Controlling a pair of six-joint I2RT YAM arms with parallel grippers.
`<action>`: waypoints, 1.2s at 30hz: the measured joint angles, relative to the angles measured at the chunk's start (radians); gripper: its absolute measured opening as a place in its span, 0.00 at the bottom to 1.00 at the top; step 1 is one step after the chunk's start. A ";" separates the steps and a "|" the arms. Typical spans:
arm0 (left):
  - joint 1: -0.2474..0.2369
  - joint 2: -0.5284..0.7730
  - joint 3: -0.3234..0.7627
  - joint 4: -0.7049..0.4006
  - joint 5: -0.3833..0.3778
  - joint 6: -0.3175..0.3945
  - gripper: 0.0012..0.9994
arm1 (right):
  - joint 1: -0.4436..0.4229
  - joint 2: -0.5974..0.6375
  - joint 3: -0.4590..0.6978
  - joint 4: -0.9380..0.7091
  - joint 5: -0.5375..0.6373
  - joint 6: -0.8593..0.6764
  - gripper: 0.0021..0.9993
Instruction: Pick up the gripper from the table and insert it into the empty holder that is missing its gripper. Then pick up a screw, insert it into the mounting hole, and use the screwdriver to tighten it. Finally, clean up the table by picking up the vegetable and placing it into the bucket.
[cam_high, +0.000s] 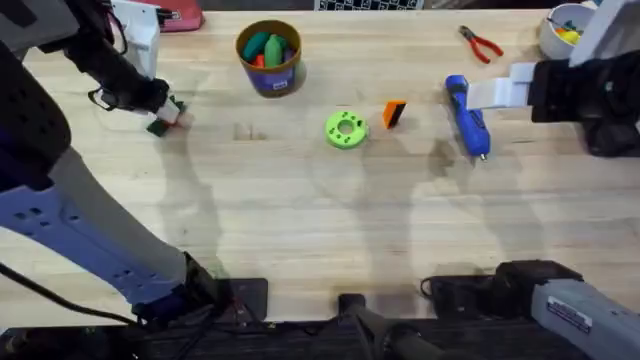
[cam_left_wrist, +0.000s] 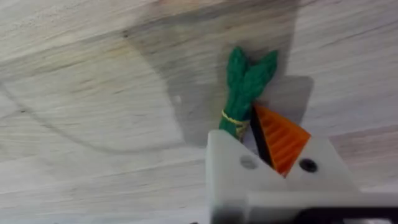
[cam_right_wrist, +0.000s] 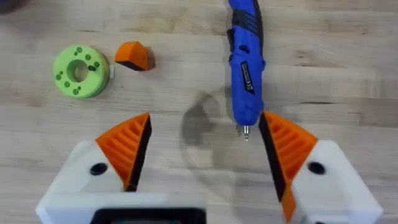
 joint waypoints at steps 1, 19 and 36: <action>0.000 0.000 0.000 0.000 0.000 0.000 0.00 | 0.000 0.000 0.000 0.000 0.000 0.000 0.99; 0.000 -0.046 0.055 -0.072 0.056 -0.007 0.00 | 0.000 0.000 0.000 -0.003 0.000 0.000 0.99; -0.045 -0.529 0.106 -0.186 0.048 -0.118 0.93 | 0.000 0.000 0.000 -0.005 0.000 0.000 0.99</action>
